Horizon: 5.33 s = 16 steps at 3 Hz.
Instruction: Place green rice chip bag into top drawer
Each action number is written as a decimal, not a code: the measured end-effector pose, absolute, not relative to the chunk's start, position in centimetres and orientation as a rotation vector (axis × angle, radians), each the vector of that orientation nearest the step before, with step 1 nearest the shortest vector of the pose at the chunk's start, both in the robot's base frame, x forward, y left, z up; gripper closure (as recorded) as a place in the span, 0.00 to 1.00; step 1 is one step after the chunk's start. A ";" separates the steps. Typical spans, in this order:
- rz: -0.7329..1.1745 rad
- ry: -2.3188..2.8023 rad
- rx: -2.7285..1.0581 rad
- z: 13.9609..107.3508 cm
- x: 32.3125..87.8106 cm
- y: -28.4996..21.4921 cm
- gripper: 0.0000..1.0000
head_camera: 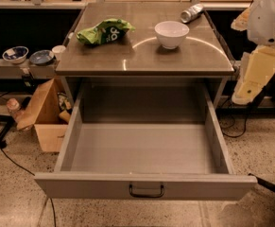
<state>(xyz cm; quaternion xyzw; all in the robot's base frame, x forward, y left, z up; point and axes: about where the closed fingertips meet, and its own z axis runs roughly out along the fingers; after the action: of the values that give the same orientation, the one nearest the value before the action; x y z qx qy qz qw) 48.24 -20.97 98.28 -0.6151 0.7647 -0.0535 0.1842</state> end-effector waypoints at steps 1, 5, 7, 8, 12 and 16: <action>-0.168 2.115 -1.761 98.2 51.6 -20.1 0.00; -0.153 1.944 -1.849 96.4 63.6 -14.8 0.00; 0.022 1.805 -1.820 93.4 65.7 -14.9 0.00; 0.063 1.687 -1.857 92.4 69.3 -13.5 0.00; 0.098 1.456 -1.883 93.0 77.6 -5.4 0.00; 0.092 1.191 -1.884 93.1 82.1 4.0 0.00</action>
Offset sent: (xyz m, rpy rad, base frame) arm 0.1287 0.0382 -0.0051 -0.0047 -0.0877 0.1223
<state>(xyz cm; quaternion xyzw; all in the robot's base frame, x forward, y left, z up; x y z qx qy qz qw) 82.08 4.00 93.06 -0.7585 0.4794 0.0370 0.4398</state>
